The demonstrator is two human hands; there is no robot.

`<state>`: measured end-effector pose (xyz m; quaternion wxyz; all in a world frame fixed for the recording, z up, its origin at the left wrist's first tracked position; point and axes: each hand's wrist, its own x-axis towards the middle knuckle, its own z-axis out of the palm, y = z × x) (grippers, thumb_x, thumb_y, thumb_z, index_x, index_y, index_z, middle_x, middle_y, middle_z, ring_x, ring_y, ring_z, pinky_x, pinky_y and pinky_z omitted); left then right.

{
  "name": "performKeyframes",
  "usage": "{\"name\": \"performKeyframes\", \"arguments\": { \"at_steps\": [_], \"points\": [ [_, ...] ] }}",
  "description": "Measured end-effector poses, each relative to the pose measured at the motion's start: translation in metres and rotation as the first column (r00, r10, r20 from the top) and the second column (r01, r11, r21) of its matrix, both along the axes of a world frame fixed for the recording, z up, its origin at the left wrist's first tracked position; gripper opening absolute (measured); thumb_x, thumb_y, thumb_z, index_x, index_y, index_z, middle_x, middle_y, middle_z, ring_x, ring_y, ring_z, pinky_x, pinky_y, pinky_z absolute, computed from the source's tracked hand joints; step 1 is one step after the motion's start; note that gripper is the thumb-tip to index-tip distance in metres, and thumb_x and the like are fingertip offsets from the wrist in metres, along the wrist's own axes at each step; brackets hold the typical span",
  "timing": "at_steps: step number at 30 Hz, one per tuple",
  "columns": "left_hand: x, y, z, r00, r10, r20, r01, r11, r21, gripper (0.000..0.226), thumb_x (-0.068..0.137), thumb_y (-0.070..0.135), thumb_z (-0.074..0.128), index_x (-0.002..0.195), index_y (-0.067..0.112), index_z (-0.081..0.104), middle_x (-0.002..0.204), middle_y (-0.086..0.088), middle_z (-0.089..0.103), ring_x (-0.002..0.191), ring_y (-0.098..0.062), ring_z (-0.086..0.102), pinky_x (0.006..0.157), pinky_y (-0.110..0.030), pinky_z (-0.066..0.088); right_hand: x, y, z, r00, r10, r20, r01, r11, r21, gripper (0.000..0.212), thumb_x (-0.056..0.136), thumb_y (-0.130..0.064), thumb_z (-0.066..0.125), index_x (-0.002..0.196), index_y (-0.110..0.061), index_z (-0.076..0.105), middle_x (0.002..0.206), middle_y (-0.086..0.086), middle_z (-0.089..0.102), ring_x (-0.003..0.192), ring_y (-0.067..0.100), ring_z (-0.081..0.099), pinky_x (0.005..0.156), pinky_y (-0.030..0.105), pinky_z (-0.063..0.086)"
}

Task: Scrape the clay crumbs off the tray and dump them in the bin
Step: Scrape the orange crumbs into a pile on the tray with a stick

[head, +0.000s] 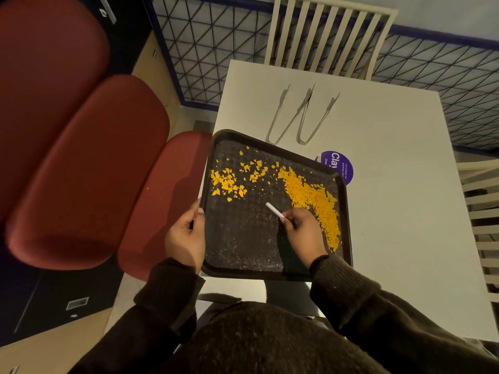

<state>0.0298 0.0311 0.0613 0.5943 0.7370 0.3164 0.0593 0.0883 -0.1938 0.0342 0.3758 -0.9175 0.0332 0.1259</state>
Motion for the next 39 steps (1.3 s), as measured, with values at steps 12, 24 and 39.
{"name": "performKeyframes", "arguments": {
  "at_steps": [12,24,39],
  "points": [
    [-0.002,-0.006,0.010,1.000,0.009,0.008,-0.009,1.000,0.014,0.030,0.093,0.025,0.048,0.118,0.023,0.064,0.117,0.019,0.062,0.110,0.003,0.056,0.096,-0.017,0.041,-0.008,0.053,0.020,0.859,0.433,0.274,-0.447,0.894,-0.014,0.014,0.088,-0.012,0.059,0.098,-0.013,0.069,0.092,0.004,0.063,0.089,0.020,0.053,0.077,0.031,0.042],
    [-0.008,-0.010,0.015,0.999,0.045,0.004,-0.045,0.996,0.076,0.028,0.093,0.023,0.050,0.117,0.022,0.064,0.113,0.019,0.061,0.106,0.009,0.055,0.093,-0.012,0.038,0.032,0.058,0.013,0.998,-0.040,0.039,0.036,0.995,0.093,0.007,0.087,-0.010,0.057,0.089,-0.015,0.061,0.087,0.002,0.060,0.074,0.013,0.054,0.065,0.023,0.043],
    [-0.004,-0.015,0.026,0.997,0.069,-0.046,-0.062,0.986,0.153,0.027,0.091,0.025,0.051,0.112,0.032,0.067,0.112,0.015,0.067,0.091,0.016,0.051,0.079,-0.014,0.042,-0.005,0.073,0.033,0.886,0.402,0.232,-0.433,0.896,0.101,0.011,0.087,-0.010,0.059,0.093,-0.008,0.067,0.089,0.006,0.058,0.083,0.019,0.054,0.073,0.027,0.045]
  ]
}}
